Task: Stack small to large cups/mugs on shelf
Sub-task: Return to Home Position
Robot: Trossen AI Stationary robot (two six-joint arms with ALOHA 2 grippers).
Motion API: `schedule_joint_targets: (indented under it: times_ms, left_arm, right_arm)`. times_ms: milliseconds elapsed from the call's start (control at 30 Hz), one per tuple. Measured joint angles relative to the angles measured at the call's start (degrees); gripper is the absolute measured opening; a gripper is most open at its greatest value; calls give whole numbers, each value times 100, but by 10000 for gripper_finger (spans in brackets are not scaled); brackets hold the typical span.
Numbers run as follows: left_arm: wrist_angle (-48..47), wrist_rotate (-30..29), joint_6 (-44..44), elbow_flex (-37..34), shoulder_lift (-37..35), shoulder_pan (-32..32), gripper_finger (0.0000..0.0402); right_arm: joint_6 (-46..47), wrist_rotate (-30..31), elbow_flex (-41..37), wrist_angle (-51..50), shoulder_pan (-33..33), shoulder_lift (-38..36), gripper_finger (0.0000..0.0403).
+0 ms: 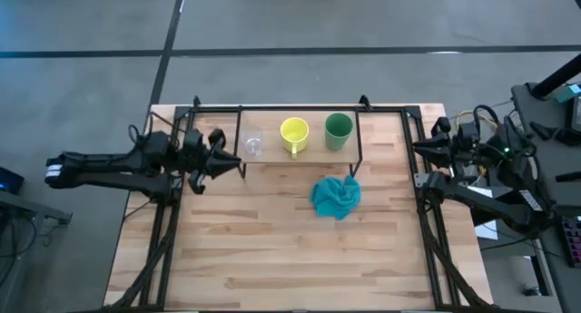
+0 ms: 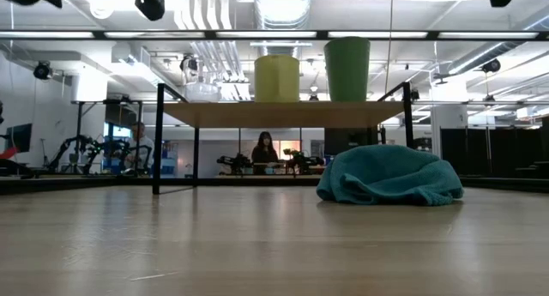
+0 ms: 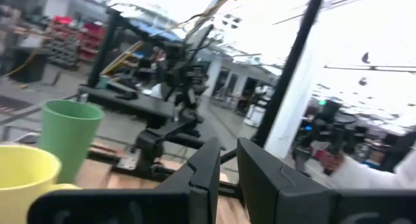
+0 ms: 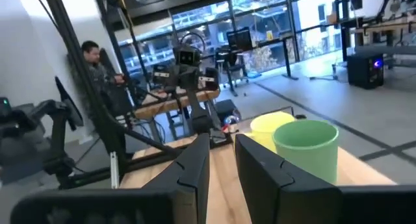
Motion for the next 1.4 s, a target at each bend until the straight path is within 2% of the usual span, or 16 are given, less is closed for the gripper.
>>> schedule_joint_targets:
  times_ms: [133,267,467,633,933,1100,1400]
  left_arm:
    - [632,-9,15,-377,87,-284,40]
    - [660,-69,39,-447,312,-454,40]
    - [721,-148,213,-451,736,-486,40]
    - [811,-182,217,-466,1186,-490,40]
    - [1409,-195,493,-470,1913,-674,40]
    - [1420,-193,516,-503,1720,-740,40]
    - [684,-130,520,-842,376,-751,40]
  right_arm:
    - [173,-401,-490,398,0,-375,70]
    - [116,-721,-864,699,0,-657,70]
    - [-79,-750,-1140,722,0,-901,70]
    - [-263,-1126,-1322,842,0,-1012,70]
    - [-394,-1134,-1571,841,0,-1068,70]
    - [-280,-1224,-1521,979,-2,-1070,70]
    - [-219,-1351,-1243,961,-2,-1073,70]
